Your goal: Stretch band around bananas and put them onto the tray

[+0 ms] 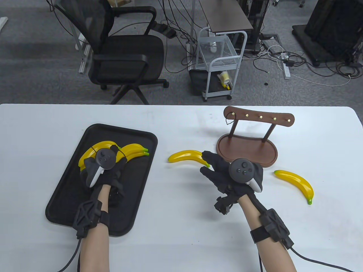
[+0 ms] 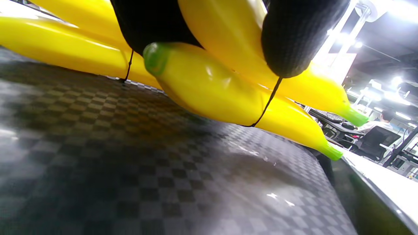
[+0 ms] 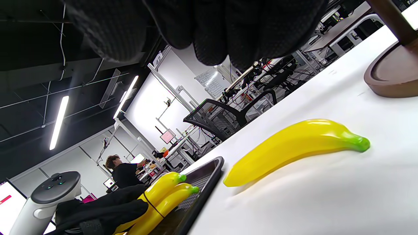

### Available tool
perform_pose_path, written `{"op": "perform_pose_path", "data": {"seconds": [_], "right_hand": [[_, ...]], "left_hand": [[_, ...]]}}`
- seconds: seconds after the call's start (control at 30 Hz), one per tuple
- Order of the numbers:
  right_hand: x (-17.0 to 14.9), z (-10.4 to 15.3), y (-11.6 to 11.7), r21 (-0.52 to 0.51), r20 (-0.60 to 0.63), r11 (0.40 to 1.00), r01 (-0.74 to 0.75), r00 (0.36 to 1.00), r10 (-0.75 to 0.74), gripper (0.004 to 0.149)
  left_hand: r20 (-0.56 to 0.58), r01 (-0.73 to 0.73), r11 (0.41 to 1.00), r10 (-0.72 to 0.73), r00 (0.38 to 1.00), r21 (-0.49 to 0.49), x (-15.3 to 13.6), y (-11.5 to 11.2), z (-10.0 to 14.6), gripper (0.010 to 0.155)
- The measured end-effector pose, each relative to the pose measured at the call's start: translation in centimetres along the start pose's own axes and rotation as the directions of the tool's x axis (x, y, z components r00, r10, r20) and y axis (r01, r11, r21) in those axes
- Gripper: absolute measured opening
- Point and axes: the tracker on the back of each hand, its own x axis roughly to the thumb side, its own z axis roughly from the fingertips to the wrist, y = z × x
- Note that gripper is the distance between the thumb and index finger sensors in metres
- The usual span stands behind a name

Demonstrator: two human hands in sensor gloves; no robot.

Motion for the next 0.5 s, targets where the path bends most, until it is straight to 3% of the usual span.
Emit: {"op": "perform_pose_path", "data": {"seconds": [0.5], "right_hand": [[0.04,0.01,0.18,0.022,0.003,1.0,-0.02,1.0,0.02,0.065]], "left_hand": [[-0.011,-0.042,0.998,0.042,0.999,-0.043,-0.65,-0.8,0.02,0.065]]}}
